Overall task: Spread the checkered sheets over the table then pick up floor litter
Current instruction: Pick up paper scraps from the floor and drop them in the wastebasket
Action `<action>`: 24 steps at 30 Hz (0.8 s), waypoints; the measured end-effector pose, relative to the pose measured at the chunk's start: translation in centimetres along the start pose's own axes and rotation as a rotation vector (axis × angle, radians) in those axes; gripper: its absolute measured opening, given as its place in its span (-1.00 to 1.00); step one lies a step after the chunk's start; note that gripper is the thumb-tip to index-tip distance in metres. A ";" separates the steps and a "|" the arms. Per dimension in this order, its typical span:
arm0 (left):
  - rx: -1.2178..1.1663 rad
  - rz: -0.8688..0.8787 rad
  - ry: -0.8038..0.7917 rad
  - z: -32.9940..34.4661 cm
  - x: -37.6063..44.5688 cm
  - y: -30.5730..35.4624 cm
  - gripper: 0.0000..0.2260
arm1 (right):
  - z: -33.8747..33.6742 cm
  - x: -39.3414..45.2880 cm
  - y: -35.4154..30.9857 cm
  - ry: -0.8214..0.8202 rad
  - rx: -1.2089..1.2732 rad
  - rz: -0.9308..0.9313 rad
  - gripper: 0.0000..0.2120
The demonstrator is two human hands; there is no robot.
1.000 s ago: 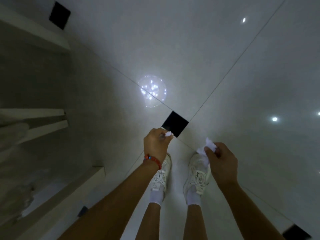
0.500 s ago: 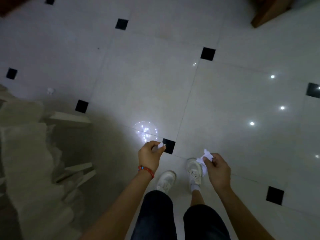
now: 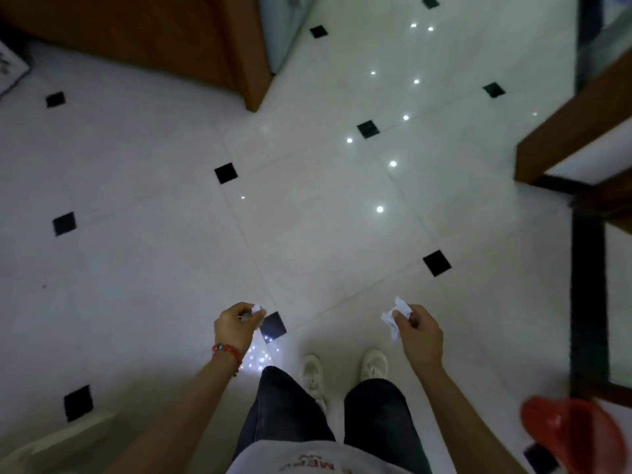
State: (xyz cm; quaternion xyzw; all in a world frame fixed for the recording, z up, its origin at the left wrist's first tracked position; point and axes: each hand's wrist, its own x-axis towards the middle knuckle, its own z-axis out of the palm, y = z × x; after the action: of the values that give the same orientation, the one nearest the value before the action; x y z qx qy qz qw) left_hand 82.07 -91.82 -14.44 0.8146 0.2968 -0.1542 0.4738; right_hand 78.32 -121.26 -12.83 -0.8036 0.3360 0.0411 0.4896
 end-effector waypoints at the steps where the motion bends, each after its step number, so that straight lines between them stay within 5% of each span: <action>1: 0.024 0.028 -0.033 1.0 -0.2 1.1 -0.86 | -1.8 -0.5 0.9 0.059 0.033 0.040 -0.65; 11: 0.256 0.416 -0.450 16.3 -11.2 10.6 -0.85 | -16.9 -10.7 13.4 0.464 0.207 0.328 -0.65; 17: 0.371 0.517 -0.644 26.6 -24.3 9.5 -0.67 | -25.6 -18.3 23.0 0.598 0.360 0.487 -0.72; 24: 0.514 0.622 -0.881 35.9 -35.1 7.7 -0.83 | -32.5 -23.5 30.6 0.745 0.460 0.670 -0.73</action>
State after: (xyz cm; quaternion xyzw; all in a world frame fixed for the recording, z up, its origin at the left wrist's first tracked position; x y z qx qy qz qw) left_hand 60.72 -137.58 -8.58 0.8112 -0.2269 -0.3983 0.3630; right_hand 33.91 -145.04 -9.94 -0.4850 0.7244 -0.1671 0.4605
